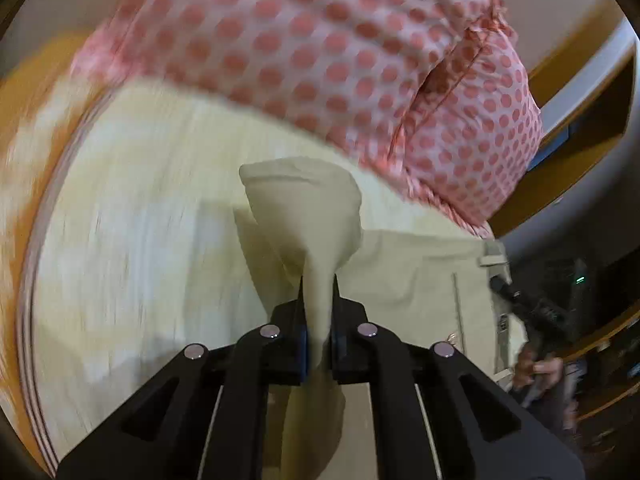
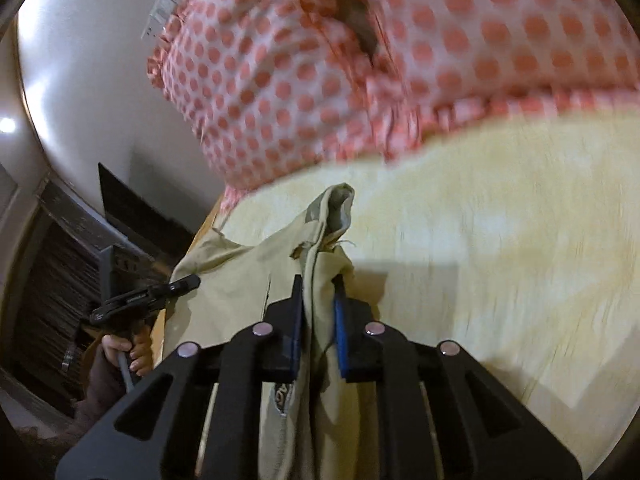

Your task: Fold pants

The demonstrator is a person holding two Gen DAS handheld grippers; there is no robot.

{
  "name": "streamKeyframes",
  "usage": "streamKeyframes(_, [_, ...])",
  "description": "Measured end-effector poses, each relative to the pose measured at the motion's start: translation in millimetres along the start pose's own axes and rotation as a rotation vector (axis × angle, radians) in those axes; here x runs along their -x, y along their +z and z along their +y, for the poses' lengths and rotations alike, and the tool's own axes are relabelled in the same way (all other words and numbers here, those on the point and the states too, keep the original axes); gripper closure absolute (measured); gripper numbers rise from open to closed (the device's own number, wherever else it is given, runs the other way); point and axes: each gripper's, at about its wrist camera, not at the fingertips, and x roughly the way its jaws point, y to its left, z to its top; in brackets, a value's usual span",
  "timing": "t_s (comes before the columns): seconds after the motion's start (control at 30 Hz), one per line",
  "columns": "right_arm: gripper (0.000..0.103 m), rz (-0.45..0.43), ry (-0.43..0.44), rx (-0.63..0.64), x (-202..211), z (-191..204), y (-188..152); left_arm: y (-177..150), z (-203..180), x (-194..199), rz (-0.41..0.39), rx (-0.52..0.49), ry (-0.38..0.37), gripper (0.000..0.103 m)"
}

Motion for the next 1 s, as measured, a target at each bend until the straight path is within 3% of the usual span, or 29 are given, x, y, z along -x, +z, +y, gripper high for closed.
streamKeyframes(0.13, [0.09, -0.074, -0.117, 0.029, -23.5, -18.5, 36.1, 49.1, -0.8, -41.1, -0.062, 0.003, 0.058, 0.096])
streamKeyframes(0.2, [0.088, -0.022, -0.213, 0.031, -49.4, -33.7, 41.1, 61.7, -0.2, -68.2, -0.035, -0.006, 0.123, 0.094])
streamKeyframes(0.27, [0.075, 0.047, -0.347, 0.039, -60.5, -41.3, 38.0, 63.7, -1.5, -85.4, 0.013, -0.026, 0.202, 0.091])
streamKeyframes(0.3, [0.068, 0.039, -0.379, 0.052, -54.5, -40.5, 34.3, 61.5, -2.4, -83.0, 0.01, -0.036, 0.215, 0.087])
streamKeyframes(0.37, [0.059, -0.026, -0.379, 0.085, -33.7, -30.7, 27.7, 53.3, -8.2, -59.8, -0.054, -0.064, 0.253, 0.085])
streamKeyframes(0.4, [0.047, -0.056, -0.353, 0.094, -22.6, -23.0, 24.3, 47.2, -13.0, -43.2, -0.092, -0.077, 0.262, 0.081])
streamKeyframes(0.43, [0.042, -0.072, -0.28, 0.092, -11.1, -14.3, 19.0, 39.8, -18.5, -27.0, -0.121, -0.081, 0.219, 0.076])
streamKeyframes(0.47, [0.042, -0.058, -0.205, 0.082, -6.6, -8.2, 13.5, 33.3, -23.2, -16.5, -0.13, -0.078, 0.161, 0.061])
streamKeyframes(0.5, [0.041, -0.037, -0.161, 0.071, -6.4, -4.8, 8.6, 23.9, -29.7, -7.3, -0.133, -0.065, 0.082, 0.039])
streamKeyframes(0.53, [0.04, 0.002, -0.114, 0.05, -11.4, -0.3, 1.5, 17.4, -34.9, -4.7, -0.127, -0.056, 0.035, 0.031])
streamKeyframes(0.57, [0.039, 0.053, -0.098, 0.031, -19.9, 0.1, -5.6, 7.7, -40.8, -8.3, -0.095, -0.048, -0.026, 0.027])
streamKeyframes(0.6, [0.036, 0.093, -0.119, 0.014, -27.6, -0.6, -12.1, 3.2, -43.3, -15.1, -0.059, -0.041, -0.039, 0.027])
streamKeyframes(0.63, [0.036, 0.164, -0.196, -0.024, -42.2, -8.0, -18.7, -2.6, -43.4, -31.6, 0.012, -0.02, -0.027, 0.027])
streamKeyframes(0.67, [0.035, 0.187, -0.225, -0.055, -49.3, -12.5, -22.1, -7.2, -42.2, -48.5, 0.066, 0.001, 0.014, 0.028])
streamKeyframes(0.7, [0.036, 0.149, -0.245, -0.082, -42.0, -11.5, -23.0, -10.2, -39.9, -59.2, 0.099, 0.013, 0.057, 0.033])
streamKeyframes(0.73, [0.034, 0.159, -0.322, -0.086, -37.7, -6.2, -24.0, -14.4, -36.8, -67.2, 0.118, 0.016, 0.1, 0.038])
streamKeyframes(0.77, [0.032, 0.163, -0.402, -0.067, -29.6, 5.1, -28.2, -18.2, -40.6, -62.5, 0.086, -0.011, 0.135, 0.039])
streamKeyframes(0.83, [0.013, 0.123, -0.425, 0.008, -10.9, 32.0, -46.7, -29.1, -55.3, -43.6, 0.039, -0.069, 0.276, 0.037])
streamKeyframes(0.87, [0.008, 0.106, -0.449, 0.058, -3.5, 47.5, -59.6, -36.2, -61.4, -32.9, 0.012, -0.091, 0.298, 0.033])
streamKeyframes(0.9, [0.002, 0.086, -0.506, 0.119, 4.6, 67.0, -78.9, -48.7, -68.1, -17.1, -0.025, -0.119, 0.316, 0.021])
streamKeyframes(1.0, [0.002, 0.044, -0.627, 0.229, 14.7, 97.1, -130.5, -91.9, -81.9, 16.7, -0.093, -0.179, 0.386, 0.01])
